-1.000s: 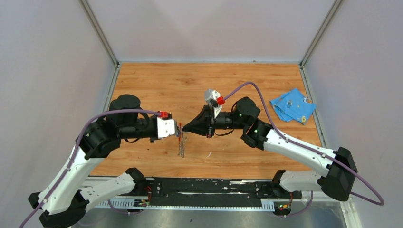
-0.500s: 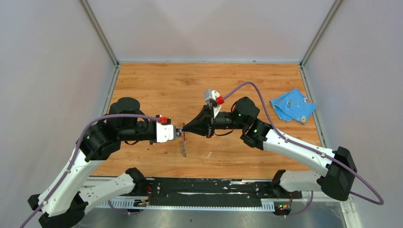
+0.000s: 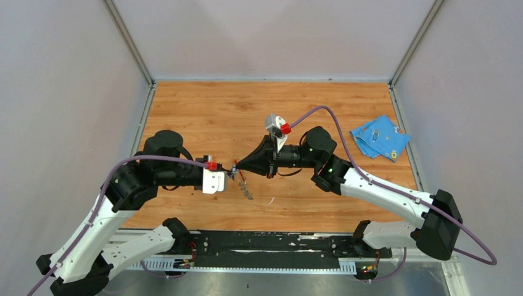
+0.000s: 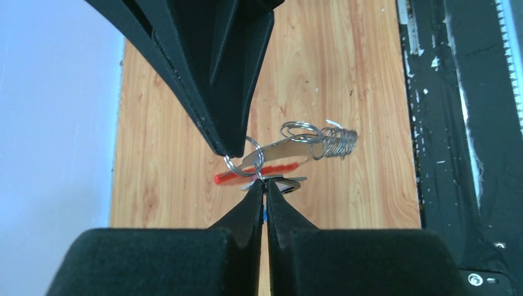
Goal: Put the keys on the keyring
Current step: Adjust the key on the keyring.
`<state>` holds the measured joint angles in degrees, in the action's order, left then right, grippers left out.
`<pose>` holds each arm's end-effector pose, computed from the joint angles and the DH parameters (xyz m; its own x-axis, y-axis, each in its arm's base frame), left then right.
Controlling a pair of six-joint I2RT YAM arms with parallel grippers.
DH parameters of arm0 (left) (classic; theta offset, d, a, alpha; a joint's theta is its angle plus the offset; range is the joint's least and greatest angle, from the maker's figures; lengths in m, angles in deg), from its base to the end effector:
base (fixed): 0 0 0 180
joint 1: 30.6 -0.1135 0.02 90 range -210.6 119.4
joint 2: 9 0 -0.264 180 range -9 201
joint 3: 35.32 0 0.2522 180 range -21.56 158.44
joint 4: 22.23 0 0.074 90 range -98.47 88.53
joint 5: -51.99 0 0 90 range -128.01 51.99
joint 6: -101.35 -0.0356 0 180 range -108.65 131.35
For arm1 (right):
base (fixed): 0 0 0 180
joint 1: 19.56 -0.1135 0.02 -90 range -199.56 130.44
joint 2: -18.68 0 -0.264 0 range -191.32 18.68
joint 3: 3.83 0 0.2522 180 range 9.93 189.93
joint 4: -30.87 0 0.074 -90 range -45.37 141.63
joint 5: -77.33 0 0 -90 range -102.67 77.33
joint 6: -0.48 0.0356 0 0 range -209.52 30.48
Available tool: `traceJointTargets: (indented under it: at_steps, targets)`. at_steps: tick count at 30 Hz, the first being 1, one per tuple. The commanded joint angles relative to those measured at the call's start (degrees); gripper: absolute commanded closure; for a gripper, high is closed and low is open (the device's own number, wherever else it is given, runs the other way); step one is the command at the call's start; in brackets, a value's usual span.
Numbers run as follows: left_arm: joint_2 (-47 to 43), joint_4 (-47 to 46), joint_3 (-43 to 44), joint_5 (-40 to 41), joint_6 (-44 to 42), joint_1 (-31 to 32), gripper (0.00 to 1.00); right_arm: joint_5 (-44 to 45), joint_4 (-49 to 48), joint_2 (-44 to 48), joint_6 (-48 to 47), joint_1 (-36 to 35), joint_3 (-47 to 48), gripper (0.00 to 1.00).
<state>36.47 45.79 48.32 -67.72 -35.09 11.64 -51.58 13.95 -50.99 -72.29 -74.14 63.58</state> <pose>0.0800 -0.0965 0.4053 0.3998 0.4871 -0.7764 0.8887 0.0015 0.4585 0.1433 0.2401 0.3768 -0.1521 0.1839 -0.9711 -0.9855 -0.1033 0.1347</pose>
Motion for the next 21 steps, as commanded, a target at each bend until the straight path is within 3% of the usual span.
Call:
traceJointTargets:
  at_steps: [1, 6, 15, 21]
  targets:
    - [0.0, 0.4, -0.7, -6.1, -0.2, 0.5, 0.91, 1.9, -4.3, -0.3, 0.9, 0.9, -1.1, 1.00]
    - [-0.1, 0.4, -0.9, -5.1, 1.7, 0.5, 0.67, 2.1, -4.4, 0.3, 0.9, 0.9, -1.6, 1.00]
    - [-3.4, 0.5, 0.2, 6.3, 10.8, 0.5, 0.62, 1.5, -4.0, 1.0, 0.4, 1.0, -2.2, 1.00]
    - [-0.7, 0.4, 2.0, 4.0, 17.4, 0.5, 0.51, -0.2, -4.2, 1.2, 0.1, 1.0, -2.2, 1.00]
